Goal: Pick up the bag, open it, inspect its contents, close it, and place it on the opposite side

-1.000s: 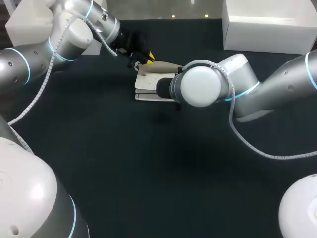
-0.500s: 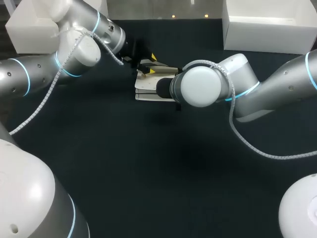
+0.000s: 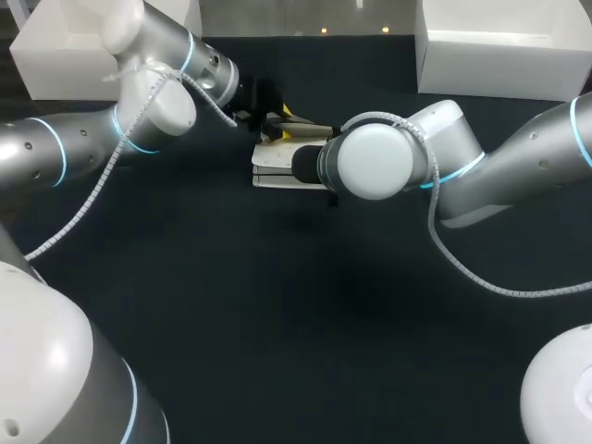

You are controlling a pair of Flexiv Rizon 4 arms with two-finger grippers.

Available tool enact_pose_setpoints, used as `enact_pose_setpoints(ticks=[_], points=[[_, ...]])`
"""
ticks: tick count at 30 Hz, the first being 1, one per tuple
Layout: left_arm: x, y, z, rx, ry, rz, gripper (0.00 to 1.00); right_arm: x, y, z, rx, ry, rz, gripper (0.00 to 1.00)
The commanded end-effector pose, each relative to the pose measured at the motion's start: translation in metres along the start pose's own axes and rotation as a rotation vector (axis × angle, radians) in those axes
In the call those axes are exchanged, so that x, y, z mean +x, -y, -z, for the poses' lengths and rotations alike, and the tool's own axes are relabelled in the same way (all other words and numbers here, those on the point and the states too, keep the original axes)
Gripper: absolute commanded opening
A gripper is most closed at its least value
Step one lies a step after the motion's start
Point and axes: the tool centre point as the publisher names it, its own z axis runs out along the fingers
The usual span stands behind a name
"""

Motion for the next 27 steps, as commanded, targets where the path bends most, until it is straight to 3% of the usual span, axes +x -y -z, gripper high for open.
enact_pose_setpoints(ticks=[1,6,10,13,14,26,27], points=[[-0.004,-0.0018,-0.0084,0.017,-0.01,0.006,0.47,0.0018,0.0007,-0.0006,-0.004,0.006,-0.001,0.0],[-0.0042,0.0001,-0.0096,0.015,-0.017,0.004,0.46,0.0018,0.0007,-0.0006,-0.004,0.006,-0.001,0.0],[-0.0048,-0.0029,-0.011,0.02,-0.025,0.017,0.38,0.0018,0.0007,-0.0006,-0.004,0.006,-0.001,0.0],[-0.0047,-0.0039,-0.0119,0.027,-0.037,0.024,0.18,0.0018,0.0007,-0.0006,-0.004,0.006,-0.001,0.0],[-0.0049,-0.0043,-0.0123,0.026,-0.038,0.024,0.0,0.0018,0.0007,-0.0006,-0.004,0.006,-0.001,0.0],[-0.0103,0.0036,-0.0039,0.046,-0.056,0.019,0.0,0.0015,0.0001,0.0002,0.009,0.002,0.01,0.0],[-0.011,0.0048,-0.0026,0.047,-0.056,0.017,0.0,0.0014,-0.0008,0.0008,0.006,-0.001,0.011,0.04]])
